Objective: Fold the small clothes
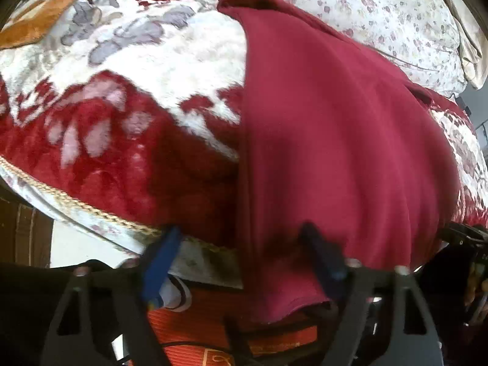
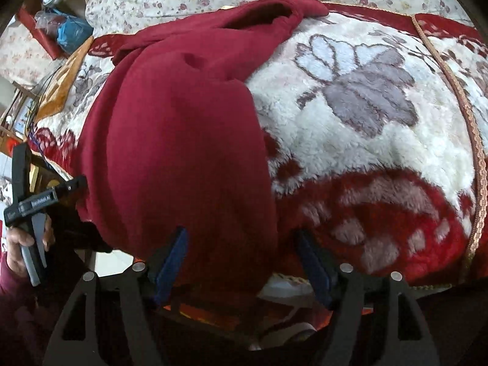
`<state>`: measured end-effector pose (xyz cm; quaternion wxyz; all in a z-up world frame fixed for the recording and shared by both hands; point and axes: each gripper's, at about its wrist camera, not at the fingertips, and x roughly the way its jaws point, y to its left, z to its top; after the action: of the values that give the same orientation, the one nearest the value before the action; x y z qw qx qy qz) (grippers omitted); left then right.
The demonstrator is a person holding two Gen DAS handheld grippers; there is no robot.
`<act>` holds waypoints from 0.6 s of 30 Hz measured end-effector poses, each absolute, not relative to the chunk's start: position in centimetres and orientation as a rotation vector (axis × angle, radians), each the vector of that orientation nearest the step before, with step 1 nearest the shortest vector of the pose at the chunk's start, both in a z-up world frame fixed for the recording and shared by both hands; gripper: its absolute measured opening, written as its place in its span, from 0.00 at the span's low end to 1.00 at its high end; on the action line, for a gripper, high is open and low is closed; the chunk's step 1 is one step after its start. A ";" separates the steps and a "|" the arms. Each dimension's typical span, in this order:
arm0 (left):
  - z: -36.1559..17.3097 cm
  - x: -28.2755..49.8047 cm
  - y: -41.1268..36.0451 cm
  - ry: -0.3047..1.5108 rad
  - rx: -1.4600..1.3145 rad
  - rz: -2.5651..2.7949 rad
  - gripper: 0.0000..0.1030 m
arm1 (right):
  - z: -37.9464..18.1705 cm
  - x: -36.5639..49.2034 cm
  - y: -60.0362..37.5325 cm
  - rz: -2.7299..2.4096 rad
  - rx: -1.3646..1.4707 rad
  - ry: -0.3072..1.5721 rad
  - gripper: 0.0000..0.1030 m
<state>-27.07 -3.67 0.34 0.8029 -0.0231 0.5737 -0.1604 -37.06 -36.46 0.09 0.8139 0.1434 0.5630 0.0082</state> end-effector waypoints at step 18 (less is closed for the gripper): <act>1.1 -27.3 -1.7 1.273 -0.076 -0.354 0.42 | 0.2 -36.5 -34.3 0.111 0.289 1.213 0.76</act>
<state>-27.29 -1.66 1.05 0.7889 -0.0354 0.5910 -0.1646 -36.50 -34.35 0.22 0.8104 0.1351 0.5678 0.0517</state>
